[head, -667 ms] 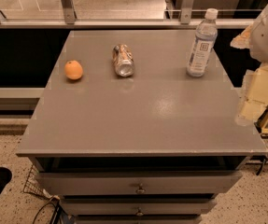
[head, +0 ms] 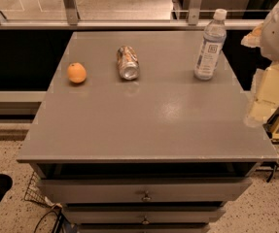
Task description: Place orange can upright
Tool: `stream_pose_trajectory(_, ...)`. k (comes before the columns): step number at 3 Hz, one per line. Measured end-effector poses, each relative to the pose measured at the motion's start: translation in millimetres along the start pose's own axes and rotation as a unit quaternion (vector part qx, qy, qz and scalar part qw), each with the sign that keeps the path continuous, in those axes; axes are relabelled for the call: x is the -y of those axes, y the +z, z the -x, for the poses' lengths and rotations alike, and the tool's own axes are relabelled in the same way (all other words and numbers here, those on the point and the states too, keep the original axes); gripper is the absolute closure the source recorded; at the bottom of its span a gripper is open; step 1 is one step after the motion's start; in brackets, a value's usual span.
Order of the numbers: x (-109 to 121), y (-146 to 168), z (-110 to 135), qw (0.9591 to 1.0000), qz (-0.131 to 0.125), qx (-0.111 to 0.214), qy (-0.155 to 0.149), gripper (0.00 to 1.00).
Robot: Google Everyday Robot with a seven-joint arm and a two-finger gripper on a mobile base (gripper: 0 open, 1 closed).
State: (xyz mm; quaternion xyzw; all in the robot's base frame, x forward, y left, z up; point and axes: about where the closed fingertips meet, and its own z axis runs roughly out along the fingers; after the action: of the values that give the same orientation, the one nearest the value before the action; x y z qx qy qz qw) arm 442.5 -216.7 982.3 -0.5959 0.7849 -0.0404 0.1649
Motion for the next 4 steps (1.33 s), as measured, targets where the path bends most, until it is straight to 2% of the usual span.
stream_pose_trajectory(1,29,10,5,0.9985,0.020,0.003,0.051,0.00)
stream_pose_trajectory(2,86,9,29,0.9858,0.012,0.059,0.157,0.00)
stream_pose_trajectory(3,120,-2,59,0.9693,-0.013,0.130,0.209,0.00)
stream_pose_trajectory(4,143,-15,91,0.9481,-0.040,0.203,0.241,0.00)
